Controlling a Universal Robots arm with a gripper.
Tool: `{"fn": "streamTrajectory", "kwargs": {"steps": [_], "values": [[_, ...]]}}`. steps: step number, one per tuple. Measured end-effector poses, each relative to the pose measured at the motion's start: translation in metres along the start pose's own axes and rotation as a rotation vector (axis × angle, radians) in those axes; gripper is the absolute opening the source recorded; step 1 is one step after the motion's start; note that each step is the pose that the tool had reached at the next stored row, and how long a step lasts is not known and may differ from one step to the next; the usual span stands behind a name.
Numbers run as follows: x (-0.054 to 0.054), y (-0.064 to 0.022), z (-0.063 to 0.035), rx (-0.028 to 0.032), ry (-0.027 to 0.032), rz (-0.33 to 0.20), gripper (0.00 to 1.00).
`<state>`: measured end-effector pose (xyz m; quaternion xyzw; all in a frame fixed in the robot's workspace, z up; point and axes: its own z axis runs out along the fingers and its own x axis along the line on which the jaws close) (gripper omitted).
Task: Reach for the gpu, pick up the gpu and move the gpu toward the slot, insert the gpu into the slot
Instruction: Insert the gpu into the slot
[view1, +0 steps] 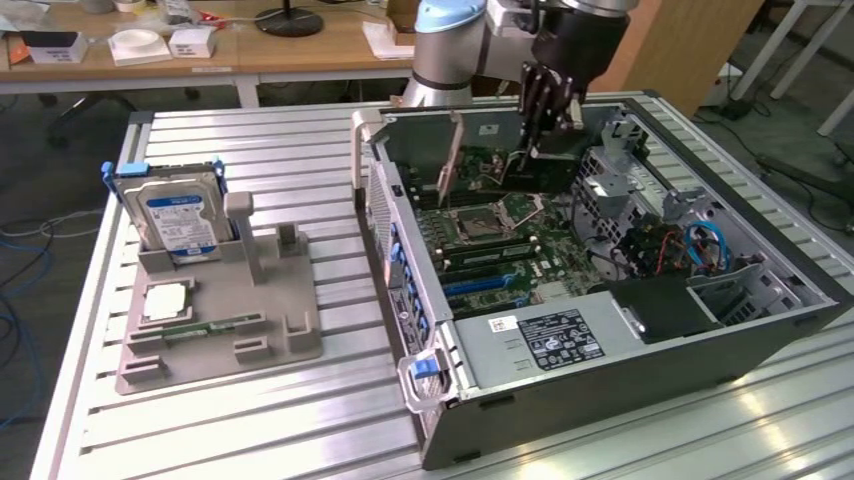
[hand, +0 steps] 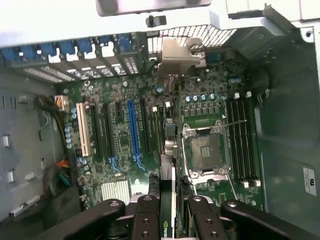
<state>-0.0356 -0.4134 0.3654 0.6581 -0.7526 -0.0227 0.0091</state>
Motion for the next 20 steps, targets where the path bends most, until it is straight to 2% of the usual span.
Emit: {"fn": "streamTrajectory", "kwargs": {"steps": [3,10,14,17,20], "values": [[0.000,-0.0001,0.0015,0.0103,0.0002,-0.038,0.26],[0.001,-0.0004,0.0059,0.0241,0.0013,-0.098,0.26],[0.008,-0.0009,0.0081,0.0375,0.0004,-0.107,0.26],[0.017,-0.0005,0.0107,0.0443,-0.0003,-0.107,0.26],[0.019,0.0035,0.0144,0.0500,-0.0009,-0.107,0.26]]}}
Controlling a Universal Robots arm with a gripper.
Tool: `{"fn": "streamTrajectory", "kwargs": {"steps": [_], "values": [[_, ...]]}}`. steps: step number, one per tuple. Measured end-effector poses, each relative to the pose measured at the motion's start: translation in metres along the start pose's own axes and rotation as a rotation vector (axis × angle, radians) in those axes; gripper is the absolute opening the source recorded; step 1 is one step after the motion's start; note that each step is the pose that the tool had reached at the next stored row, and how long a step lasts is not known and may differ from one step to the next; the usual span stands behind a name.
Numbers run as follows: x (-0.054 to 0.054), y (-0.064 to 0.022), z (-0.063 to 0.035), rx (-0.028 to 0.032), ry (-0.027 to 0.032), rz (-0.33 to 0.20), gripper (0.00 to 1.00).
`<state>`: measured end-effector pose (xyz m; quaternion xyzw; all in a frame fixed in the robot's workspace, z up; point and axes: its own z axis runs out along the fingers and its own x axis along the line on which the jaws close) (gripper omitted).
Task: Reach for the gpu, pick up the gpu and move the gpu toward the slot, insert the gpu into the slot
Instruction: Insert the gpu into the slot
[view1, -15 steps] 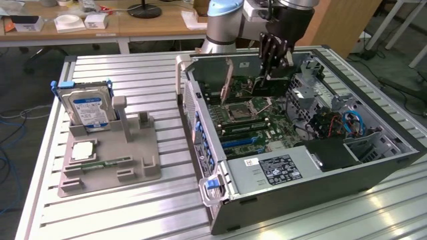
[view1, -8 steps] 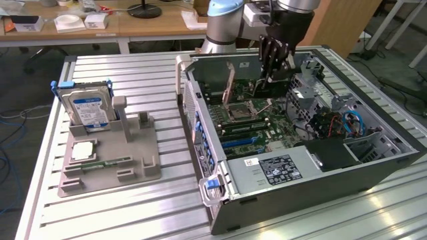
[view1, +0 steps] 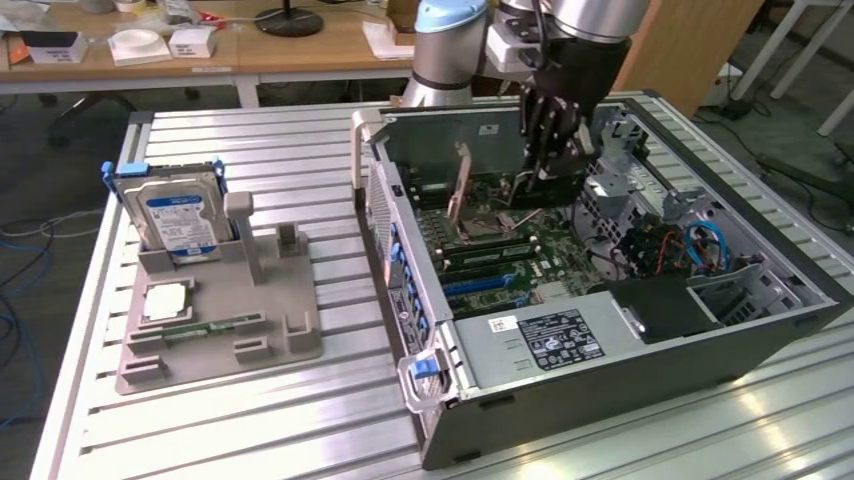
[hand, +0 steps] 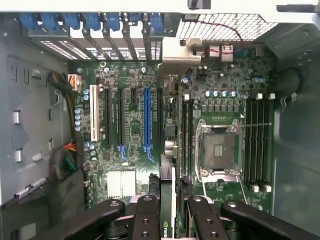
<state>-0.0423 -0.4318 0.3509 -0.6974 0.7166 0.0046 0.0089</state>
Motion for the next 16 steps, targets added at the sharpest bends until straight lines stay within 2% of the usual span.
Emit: {"fn": "streamTrajectory", "kwargs": {"steps": [5,12,16], "values": [[0.002,0.0091,0.0076,0.0036,0.0001,0.000,0.26],[0.018,0.0108,0.0165,0.0087,-0.0002,0.000,0.26],[0.020,0.0188,0.0221,0.0110,-0.0001,0.000,0.26]]}}
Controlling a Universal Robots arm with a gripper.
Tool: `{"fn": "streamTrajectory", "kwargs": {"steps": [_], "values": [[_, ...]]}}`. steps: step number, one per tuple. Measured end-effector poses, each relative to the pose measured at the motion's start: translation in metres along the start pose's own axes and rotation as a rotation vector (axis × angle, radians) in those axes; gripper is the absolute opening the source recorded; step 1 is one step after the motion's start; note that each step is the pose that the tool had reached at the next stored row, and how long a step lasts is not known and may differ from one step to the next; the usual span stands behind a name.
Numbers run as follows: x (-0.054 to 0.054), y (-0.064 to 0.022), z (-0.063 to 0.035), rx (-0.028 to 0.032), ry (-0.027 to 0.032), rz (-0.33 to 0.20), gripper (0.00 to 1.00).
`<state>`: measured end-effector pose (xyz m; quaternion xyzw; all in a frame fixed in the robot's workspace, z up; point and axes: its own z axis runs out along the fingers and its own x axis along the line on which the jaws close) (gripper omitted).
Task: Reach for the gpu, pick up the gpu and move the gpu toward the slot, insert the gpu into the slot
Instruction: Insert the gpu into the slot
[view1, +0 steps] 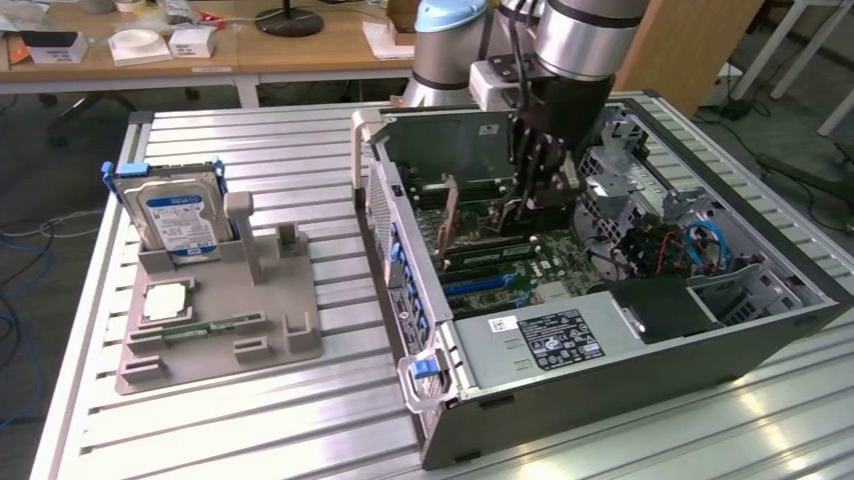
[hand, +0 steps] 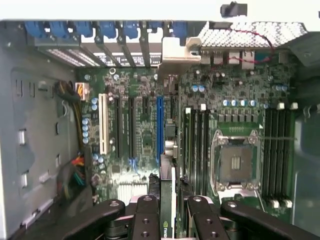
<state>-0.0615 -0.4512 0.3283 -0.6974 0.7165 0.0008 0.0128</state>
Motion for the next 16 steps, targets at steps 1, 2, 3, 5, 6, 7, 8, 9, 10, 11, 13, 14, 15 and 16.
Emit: {"fn": "streamTrajectory", "kwargs": {"steps": [1,2,3,5,6,7,8,9,10,11,13,14,15,16], "values": [[0.000,0.0021,0.0016,0.0003,-0.0001,0.000,0.26],[0.001,0.0034,0.0033,0.0006,-0.0001,0.000,0.26],[0.001,0.0039,0.0050,0.0008,0.0000,0.000,0.26],[0.002,0.0041,0.0086,0.0013,-0.0001,0.000,0.26],[0.003,0.0042,0.0104,0.0014,0.0000,0.000,0.26],[0.004,0.0043,0.0122,0.0015,0.0000,0.000,0.26],[0.005,0.0043,0.0140,0.0017,0.0000,0.000,0.26],[0.006,0.0044,0.0158,0.0017,0.0000,0.000,0.26],[0.006,0.0046,0.0176,0.0018,0.0000,0.000,0.26],[0.006,0.0047,0.0195,0.0017,0.0001,0.000,0.26],[0.006,0.0048,0.0231,0.0018,-0.0002,0.000,0.26],[0.007,0.0050,0.0249,0.0018,-0.0002,0.000,0.26],[0.007,0.0054,0.0267,0.0018,-0.0001,0.000,0.26],[0.007,0.0063,0.0284,0.0019,0.0000,0.000,0.26]]}}
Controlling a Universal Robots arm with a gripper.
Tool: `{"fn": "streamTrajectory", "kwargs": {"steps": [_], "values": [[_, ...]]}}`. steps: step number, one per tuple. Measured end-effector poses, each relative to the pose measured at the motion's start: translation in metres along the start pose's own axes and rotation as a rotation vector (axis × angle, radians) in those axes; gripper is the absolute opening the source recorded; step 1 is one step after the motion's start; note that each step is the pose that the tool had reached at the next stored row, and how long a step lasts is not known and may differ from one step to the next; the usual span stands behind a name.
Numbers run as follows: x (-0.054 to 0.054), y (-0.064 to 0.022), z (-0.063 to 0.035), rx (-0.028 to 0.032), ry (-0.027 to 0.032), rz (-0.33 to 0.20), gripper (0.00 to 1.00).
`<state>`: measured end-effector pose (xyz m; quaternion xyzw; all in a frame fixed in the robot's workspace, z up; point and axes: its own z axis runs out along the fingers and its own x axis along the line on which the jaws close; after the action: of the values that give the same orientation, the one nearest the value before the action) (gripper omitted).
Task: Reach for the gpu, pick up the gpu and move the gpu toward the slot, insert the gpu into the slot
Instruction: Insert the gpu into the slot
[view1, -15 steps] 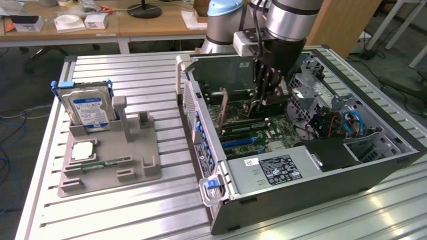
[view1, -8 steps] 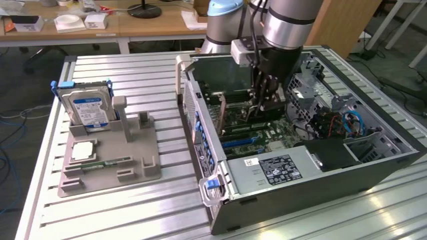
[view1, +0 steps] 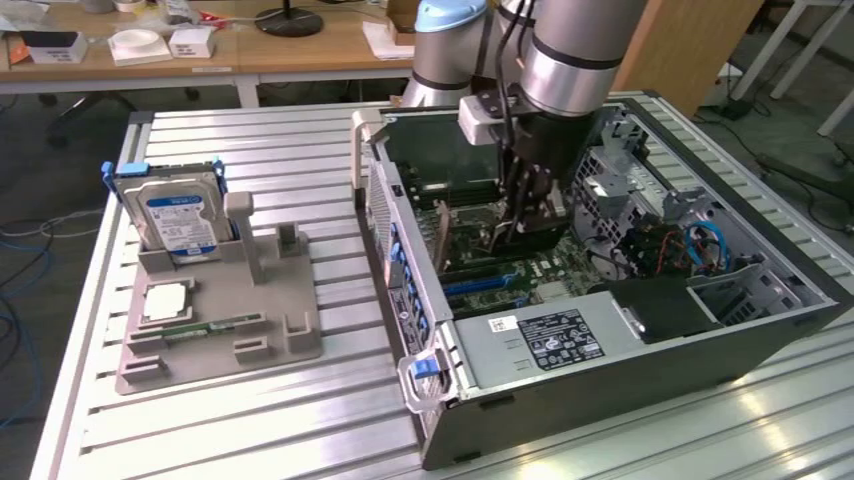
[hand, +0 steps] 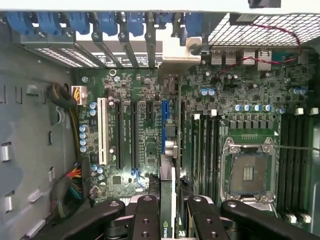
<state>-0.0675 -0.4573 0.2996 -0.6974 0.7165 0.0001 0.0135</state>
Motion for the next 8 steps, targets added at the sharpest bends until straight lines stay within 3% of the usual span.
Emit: {"fn": "streamTrajectory", "kwargs": {"steps": [4,8], "values": [[0.001,0.0132,0.0063,0.0007,-0.0001,0.000,0.26],[0.001,0.0154,0.0134,0.0008,0.0000,0.000,0.26]]}}
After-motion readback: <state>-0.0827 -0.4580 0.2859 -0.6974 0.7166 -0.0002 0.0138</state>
